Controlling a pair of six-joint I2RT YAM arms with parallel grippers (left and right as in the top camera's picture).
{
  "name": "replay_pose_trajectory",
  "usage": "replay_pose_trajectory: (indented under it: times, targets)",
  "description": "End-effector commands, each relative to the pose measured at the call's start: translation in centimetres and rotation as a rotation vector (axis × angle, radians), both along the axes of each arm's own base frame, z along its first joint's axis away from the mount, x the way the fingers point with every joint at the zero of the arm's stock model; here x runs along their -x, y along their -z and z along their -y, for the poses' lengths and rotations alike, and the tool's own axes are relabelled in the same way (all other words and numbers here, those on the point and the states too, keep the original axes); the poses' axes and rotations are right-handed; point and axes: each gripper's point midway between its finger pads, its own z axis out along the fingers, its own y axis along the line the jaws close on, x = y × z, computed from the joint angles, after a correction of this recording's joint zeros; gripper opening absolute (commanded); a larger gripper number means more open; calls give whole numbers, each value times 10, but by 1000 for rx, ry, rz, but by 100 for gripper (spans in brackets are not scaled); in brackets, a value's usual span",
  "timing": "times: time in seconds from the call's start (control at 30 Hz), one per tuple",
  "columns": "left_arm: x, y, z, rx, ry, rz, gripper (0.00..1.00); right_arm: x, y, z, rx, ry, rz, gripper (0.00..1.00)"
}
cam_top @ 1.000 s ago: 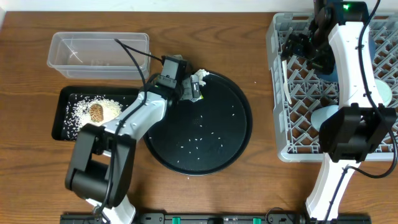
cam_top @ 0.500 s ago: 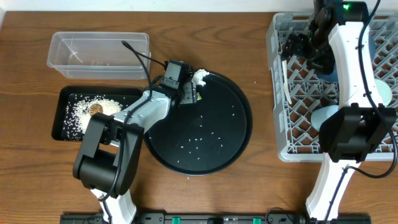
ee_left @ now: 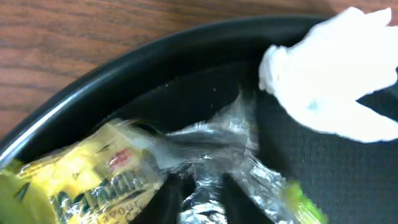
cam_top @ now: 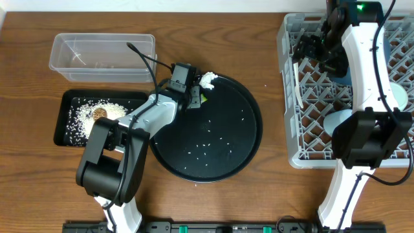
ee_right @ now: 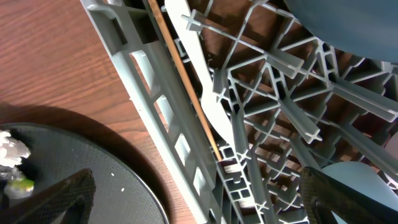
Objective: Sort waste into correct bins and load items into the dishwasher rack
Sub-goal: 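Grasp the foil and yellow wrapper with the left gripper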
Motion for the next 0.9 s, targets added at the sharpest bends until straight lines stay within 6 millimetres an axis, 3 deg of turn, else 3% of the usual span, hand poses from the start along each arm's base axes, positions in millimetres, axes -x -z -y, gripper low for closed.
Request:
replay_pose_trajectory:
  times: [0.0,0.17,0.33,0.47,0.6,0.77,0.87]
  targets:
    - [1,1,-2,-28,18,-12,14,-2,-12,-6,2,-26,36,99]
    - [11,20,-5,-51,19,-77,6,-2,-12,-6,2,-26,36,99]
    - [7,11,-4,-41,20,-55,7,-2,-12,-6,2,-26,36,99]
    - [2,-18,5,13,37,2,6,-2,-12,-6,2,-26,36,99]
    - [-2,-63,15,84,63,88,6,-2,-12,-6,2,-26,36,99]
    - [0,-112,16,125,70,187,6,-2,-12,-6,2,-26,36,99]
    - [3,-130,14,134,69,217,6,-2,-12,-6,2,-26,36,99]
